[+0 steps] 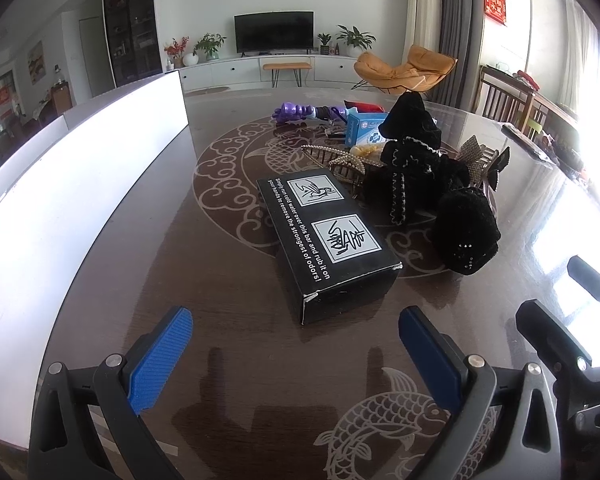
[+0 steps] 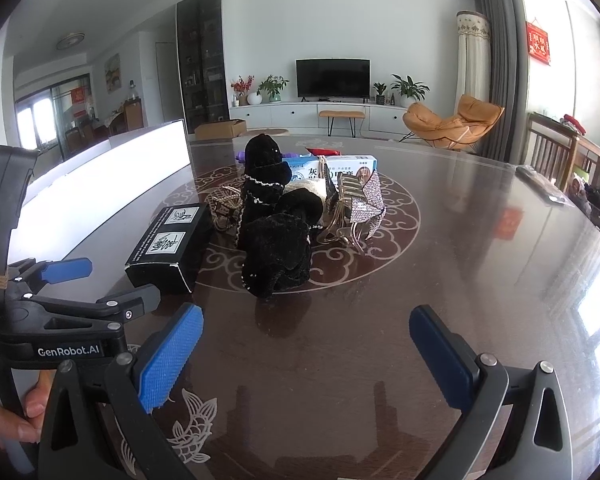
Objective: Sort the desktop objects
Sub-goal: 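Move left tool toward black soap box while right tool approaches black fabric pouch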
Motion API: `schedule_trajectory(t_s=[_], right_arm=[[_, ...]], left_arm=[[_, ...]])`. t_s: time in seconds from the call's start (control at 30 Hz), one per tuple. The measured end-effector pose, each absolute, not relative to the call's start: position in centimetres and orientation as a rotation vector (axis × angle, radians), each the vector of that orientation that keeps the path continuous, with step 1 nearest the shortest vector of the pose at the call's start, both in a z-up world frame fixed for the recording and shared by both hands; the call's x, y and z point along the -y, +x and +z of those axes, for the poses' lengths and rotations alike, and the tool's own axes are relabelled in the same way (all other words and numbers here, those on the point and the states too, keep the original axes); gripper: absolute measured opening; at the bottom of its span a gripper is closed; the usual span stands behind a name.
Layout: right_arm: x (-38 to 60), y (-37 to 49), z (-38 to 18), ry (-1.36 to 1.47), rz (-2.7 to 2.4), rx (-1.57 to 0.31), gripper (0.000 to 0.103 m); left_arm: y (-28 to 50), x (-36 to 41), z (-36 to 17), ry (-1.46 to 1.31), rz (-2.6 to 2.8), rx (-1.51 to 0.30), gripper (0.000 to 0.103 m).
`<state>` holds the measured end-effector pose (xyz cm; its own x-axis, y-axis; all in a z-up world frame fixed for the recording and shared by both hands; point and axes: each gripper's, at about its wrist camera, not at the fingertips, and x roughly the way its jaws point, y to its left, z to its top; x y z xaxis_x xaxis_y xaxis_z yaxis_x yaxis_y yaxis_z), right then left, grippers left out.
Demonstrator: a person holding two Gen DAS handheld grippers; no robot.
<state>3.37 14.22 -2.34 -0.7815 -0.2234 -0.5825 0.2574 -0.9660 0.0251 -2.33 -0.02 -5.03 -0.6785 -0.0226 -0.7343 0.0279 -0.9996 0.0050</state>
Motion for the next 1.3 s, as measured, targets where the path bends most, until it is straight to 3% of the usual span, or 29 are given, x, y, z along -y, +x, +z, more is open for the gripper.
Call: schedule_trajectory(t_s=[0.6,0.77,1.3], right_arm=[[-13.8,3.1,-2.6,0.910,-2.734,-0.106,0.103],[-13.4,2.0,-3.2,1.020,-2.669,-0.143,0.103],[-12.1,-5.1,-5.4,1.318,-2.462,-0.265,0.103]], left_arm=[[-3.0,0.4,-5.5,1.319,-2.802,-0.024,0.103],[-3.4,1.2,-6.0,1.375,-2.779,-0.098,0.103],[-7.5,0.2,-6.7,1.468,-2.767,-0.003,0.103]])
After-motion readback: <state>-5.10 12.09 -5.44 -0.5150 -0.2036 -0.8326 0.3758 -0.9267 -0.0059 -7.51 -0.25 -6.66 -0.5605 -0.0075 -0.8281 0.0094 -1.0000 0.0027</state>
